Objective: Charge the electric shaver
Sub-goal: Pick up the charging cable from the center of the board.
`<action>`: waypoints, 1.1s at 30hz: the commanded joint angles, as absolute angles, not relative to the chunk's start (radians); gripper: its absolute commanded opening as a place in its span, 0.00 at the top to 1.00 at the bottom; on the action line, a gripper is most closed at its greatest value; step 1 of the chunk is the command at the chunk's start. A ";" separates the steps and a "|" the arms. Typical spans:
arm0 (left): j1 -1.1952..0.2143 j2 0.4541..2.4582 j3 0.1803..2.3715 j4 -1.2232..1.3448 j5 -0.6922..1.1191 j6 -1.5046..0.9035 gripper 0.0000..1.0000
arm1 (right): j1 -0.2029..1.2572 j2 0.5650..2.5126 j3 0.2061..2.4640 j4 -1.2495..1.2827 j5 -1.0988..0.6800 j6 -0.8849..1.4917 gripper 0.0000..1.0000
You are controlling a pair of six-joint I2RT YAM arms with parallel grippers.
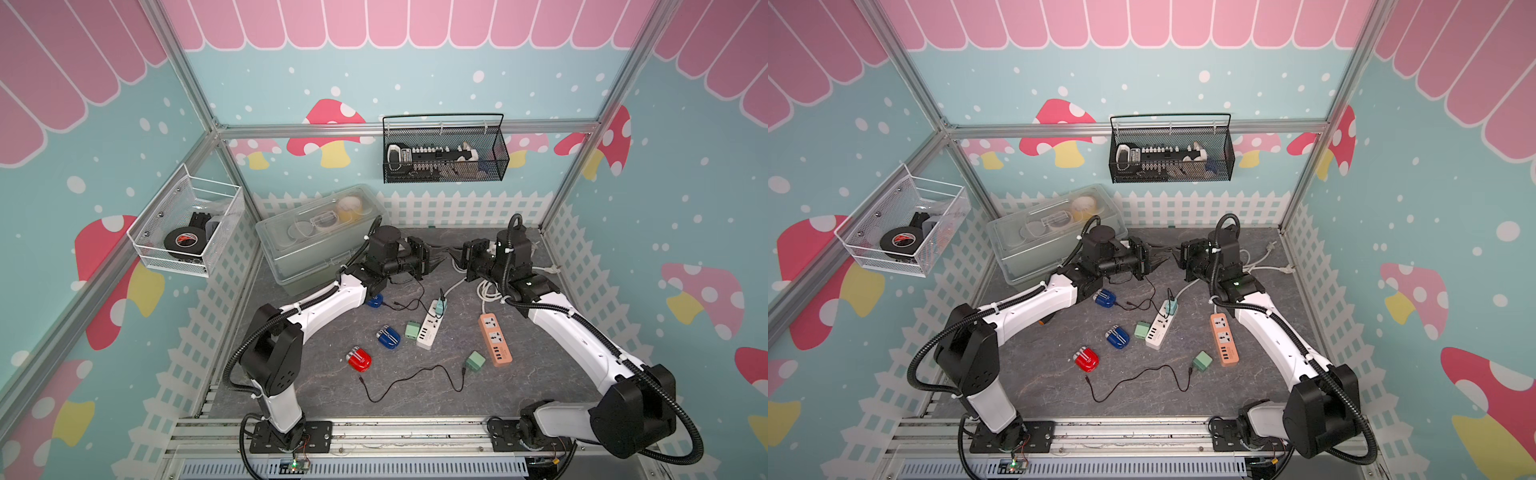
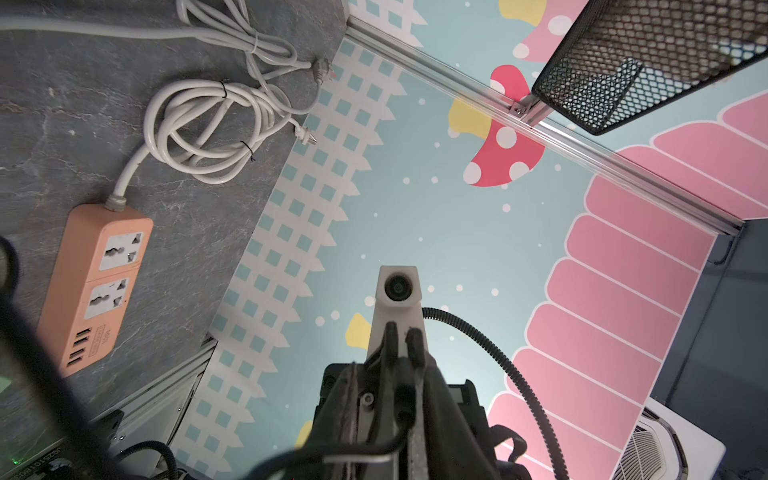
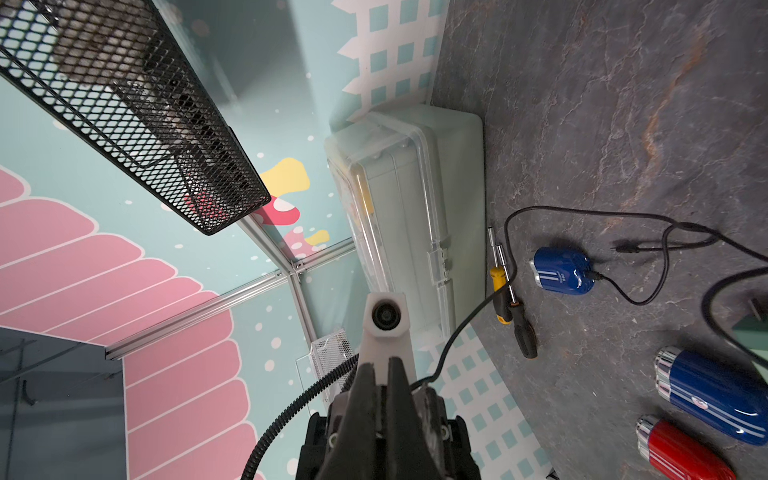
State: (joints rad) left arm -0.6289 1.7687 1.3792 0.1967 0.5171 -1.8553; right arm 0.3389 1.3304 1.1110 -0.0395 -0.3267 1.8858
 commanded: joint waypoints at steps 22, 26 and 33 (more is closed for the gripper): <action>-0.608 1.776 1.362 0.227 0.541 -1.831 0.94 | 0.330 1.324 1.128 -0.057 -0.401 1.853 1.00; -0.608 1.775 1.362 0.229 0.544 -1.831 1.00 | 0.329 1.325 1.126 -0.057 -0.399 1.852 1.00; -0.598 1.743 1.347 0.219 0.532 -1.834 1.00 | 0.325 1.322 1.144 -0.112 -0.383 1.794 0.83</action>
State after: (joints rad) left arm -0.6125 1.7691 1.3674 0.2108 0.5354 -1.8431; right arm 0.3279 1.3331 1.1145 -0.0799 -0.3798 1.8320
